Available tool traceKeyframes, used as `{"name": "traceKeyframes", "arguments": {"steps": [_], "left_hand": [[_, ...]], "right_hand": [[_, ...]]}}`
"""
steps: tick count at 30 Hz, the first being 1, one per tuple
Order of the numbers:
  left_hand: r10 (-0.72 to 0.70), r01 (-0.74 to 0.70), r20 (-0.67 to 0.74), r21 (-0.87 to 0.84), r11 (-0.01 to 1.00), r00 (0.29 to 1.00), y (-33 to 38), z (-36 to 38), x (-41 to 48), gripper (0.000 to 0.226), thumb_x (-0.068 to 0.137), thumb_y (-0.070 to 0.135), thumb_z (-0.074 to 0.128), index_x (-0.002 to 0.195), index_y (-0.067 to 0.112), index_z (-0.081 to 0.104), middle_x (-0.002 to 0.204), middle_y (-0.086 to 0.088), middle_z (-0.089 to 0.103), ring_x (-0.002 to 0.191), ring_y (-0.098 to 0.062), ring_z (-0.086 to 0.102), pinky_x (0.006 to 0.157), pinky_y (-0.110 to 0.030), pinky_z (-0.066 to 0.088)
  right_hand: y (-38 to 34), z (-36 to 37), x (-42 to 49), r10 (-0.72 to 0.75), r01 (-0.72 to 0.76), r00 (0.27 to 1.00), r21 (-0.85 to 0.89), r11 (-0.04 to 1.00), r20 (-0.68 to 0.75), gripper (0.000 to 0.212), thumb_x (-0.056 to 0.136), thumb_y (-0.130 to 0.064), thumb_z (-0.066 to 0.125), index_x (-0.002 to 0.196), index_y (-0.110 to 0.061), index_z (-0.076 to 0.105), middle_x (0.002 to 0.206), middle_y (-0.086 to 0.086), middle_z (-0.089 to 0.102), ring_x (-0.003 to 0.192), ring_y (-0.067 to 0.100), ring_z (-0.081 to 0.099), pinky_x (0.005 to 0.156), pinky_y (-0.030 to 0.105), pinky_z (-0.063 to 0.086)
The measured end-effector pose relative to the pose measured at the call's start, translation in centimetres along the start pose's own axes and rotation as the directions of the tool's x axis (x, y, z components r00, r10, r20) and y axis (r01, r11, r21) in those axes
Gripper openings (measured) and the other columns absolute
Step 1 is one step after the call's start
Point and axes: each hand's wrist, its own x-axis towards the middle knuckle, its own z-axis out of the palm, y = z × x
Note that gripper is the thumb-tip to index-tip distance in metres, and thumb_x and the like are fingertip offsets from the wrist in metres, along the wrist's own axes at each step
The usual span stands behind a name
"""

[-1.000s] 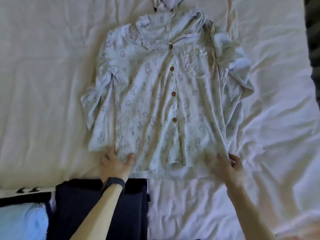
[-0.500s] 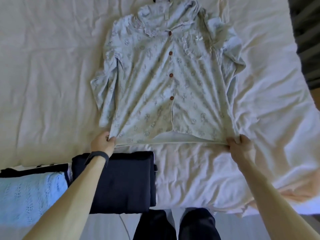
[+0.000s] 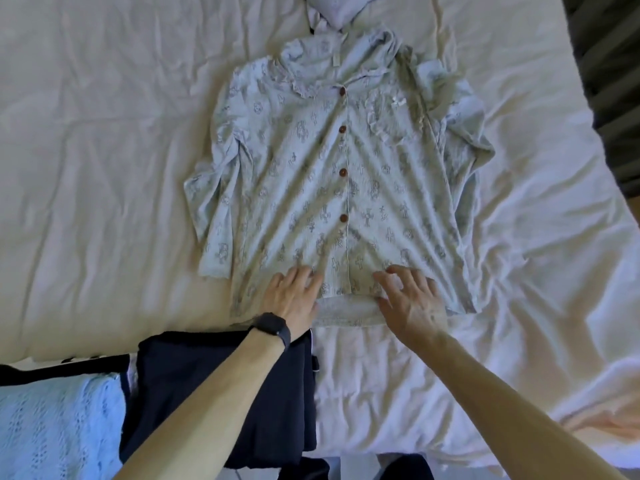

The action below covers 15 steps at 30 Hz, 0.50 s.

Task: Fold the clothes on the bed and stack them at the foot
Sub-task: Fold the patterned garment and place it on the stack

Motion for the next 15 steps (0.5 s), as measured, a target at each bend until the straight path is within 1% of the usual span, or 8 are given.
{"name": "traceKeyframes", "arguments": {"steps": [2, 4, 6, 8, 10, 12, 13, 15], "left_hand": [[-0.027, 0.027, 0.003, 0.004, 1.000, 1.000, 0.3, 0.1, 0.9, 0.054, 0.092, 0.015, 0.056, 0.145, 0.017, 0.044, 0.128, -0.003, 0.055, 0.115, -0.026, 0.054, 0.089, -0.038, 0.045], [0.020, -0.020, 0.007, 0.009, 1.000, 1.000, 0.0, 0.1, 1.2, 0.042, 0.089, 0.009, 0.057, 0.131, 0.015, 0.055, 0.120, -0.004, 0.058, 0.109, -0.027, 0.057, 0.086, -0.038, 0.047], [0.140, -0.140, -0.085, -0.002, 0.990, 0.987, -0.6, -0.2, 0.8, 0.028, 0.082, 0.014, 0.069, 0.110, 0.013, 0.067, 0.101, -0.005, 0.062, 0.088, -0.026, 0.061, 0.070, -0.037, 0.052], [0.244, -0.254, -0.119, -0.078, 0.964, 0.963, -0.8, 0.1, -0.3, 0.026, 0.072, 0.016, 0.079, 0.097, 0.012, 0.070, 0.085, -0.005, 0.061, 0.071, -0.025, 0.061, 0.055, -0.034, 0.051], [0.314, -0.312, -0.005, -0.110, 0.944, 0.949, -0.7, 0.3, -1.3, 0.031, 0.078, 0.020, 0.075, 0.108, 0.015, 0.069, 0.090, -0.004, 0.061, 0.077, -0.024, 0.062, 0.060, -0.034, 0.049], [0.241, -0.219, 0.226, -0.120, 0.968, 0.944, -0.6, 0.5, -1.4, 0.034, 0.094, 0.028, 0.055, 0.128, 0.024, 0.058, 0.112, -0.003, 0.056, 0.098, -0.025, 0.058, 0.075, -0.036, 0.047], [0.191, -0.165, 0.298, -0.112, 0.980, 0.935, -0.8, 0.5, -1.1, 0.035, 0.097, 0.032, 0.047, 0.130, 0.026, 0.055, 0.118, -0.001, 0.052, 0.104, -0.024, 0.054, 0.078, -0.036, 0.046], [0.163, -0.133, 0.287, -0.120, 0.984, 0.944, -0.8, 0.2, -0.4, 0.034, 0.096, 0.040, 0.041, 0.122, 0.026, 0.060, 0.117, 0.001, 0.050, 0.105, -0.024, 0.053, 0.079, -0.035, 0.046]], "right_hand": [[-0.2, 0.7, 1.1, -0.061, 0.061, 0.998, -0.027, 0.998, -0.019, 0.044, 0.073, -0.004, 0.083, 0.114, -0.016, 0.071, 0.112, 0.009, 0.068, 0.094, 0.035, 0.065, 0.072, 0.045, 0.054], [-0.1, 1.0, 1.9, -0.099, 0.098, 0.992, -0.021, 0.995, -0.074, 0.039, 0.067, 0.008, 0.081, 0.100, -0.012, 0.075, 0.094, 0.007, 0.069, 0.079, 0.033, 0.064, 0.064, 0.041, 0.054], [-0.1, 0.9, 1.7, -0.096, 0.102, 0.985, 0.039, 0.994, -0.140, 0.030, 0.068, 0.010, 0.078, 0.091, -0.009, 0.075, 0.084, 0.006, 0.068, 0.071, 0.031, 0.062, 0.060, 0.039, 0.051], [-0.4, 0.7, 0.5, -0.139, 0.156, 0.978, 0.101, 0.983, -0.156, 0.023, 0.072, 0.005, 0.073, 0.089, -0.010, 0.072, 0.082, 0.005, 0.065, 0.068, 0.029, 0.059, 0.060, 0.037, 0.047], [-0.7, 0.5, -1.3, -0.188, 0.200, 0.976, 0.100, 0.975, -0.114, 0.020, 0.072, 0.001, 0.075, 0.087, -0.012, 0.072, 0.082, 0.004, 0.064, 0.068, 0.027, 0.058, 0.060, 0.036, 0.047], [-0.8, 0.6, -2.4, -0.168, 0.168, 0.986, 0.067, 0.983, -0.014, 0.023, 0.069, -0.002, 0.081, 0.088, -0.014, 0.074, 0.088, 0.003, 0.067, 0.074, 0.028, 0.063, 0.062, 0.038, 0.051], [-0.8, 0.7, -2.6, -0.142, 0.140, 0.989, 0.052, 0.989, 0.039, 0.025, 0.070, -0.004, 0.081, 0.091, -0.016, 0.074, 0.094, 0.003, 0.068, 0.080, 0.029, 0.065, 0.065, 0.039, 0.053], [-0.6, 0.6, -2.5, -0.127, 0.121, 0.988, 0.071, 0.990, 0.085, 0.028, 0.071, -0.013, 0.079, 0.098, -0.018, 0.075, 0.102, 0.002, 0.068, 0.090, 0.030, 0.066, 0.071, 0.040, 0.052]]}}
